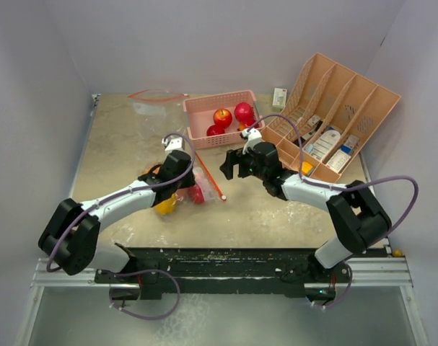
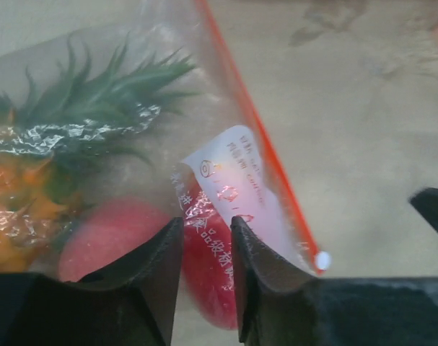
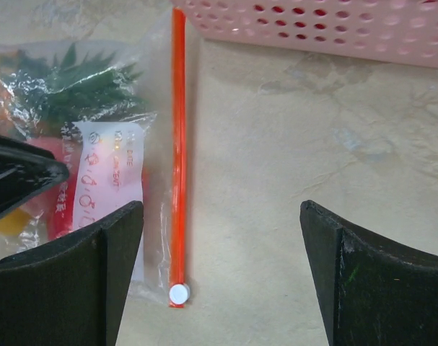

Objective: Open the zip-top bag and remove the fake food
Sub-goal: Adjust the zipper food storage bag at the center of the board.

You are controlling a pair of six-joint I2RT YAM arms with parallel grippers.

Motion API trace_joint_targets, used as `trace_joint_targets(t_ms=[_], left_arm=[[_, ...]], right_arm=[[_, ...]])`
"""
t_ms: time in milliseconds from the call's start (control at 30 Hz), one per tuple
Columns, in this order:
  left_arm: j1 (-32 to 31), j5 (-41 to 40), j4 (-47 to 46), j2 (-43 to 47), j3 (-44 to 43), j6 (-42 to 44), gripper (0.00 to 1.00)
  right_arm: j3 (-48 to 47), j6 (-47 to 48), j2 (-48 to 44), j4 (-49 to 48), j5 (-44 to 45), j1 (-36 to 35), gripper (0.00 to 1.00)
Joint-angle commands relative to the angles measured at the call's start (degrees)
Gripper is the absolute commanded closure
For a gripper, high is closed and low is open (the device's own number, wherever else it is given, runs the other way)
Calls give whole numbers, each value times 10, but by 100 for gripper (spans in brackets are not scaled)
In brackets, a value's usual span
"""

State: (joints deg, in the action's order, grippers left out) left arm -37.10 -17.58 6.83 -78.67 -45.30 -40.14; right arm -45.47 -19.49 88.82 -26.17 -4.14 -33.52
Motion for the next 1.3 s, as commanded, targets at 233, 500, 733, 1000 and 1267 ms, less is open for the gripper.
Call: trace_joint_targets(t_ms=[233,500,733,1000,1267], left_arm=[[12,4,21,-137,0,10,92],[12,9,21,-180,6,7,97],[21,12,17,-167,21,10,98],[27,34,-1,-135,41,8,97],[30,31,-4,-76,49,17,92]], right_arm=[[-73,-11,79,-20,3,-61,5],[-103,-34,145,-12,-11,-80,3],[-55,-129,156,-70,-97,-78,11],[7,-248,204,-273,-244,-79,19],[28,-237,168,-286,-232,-79,54]])
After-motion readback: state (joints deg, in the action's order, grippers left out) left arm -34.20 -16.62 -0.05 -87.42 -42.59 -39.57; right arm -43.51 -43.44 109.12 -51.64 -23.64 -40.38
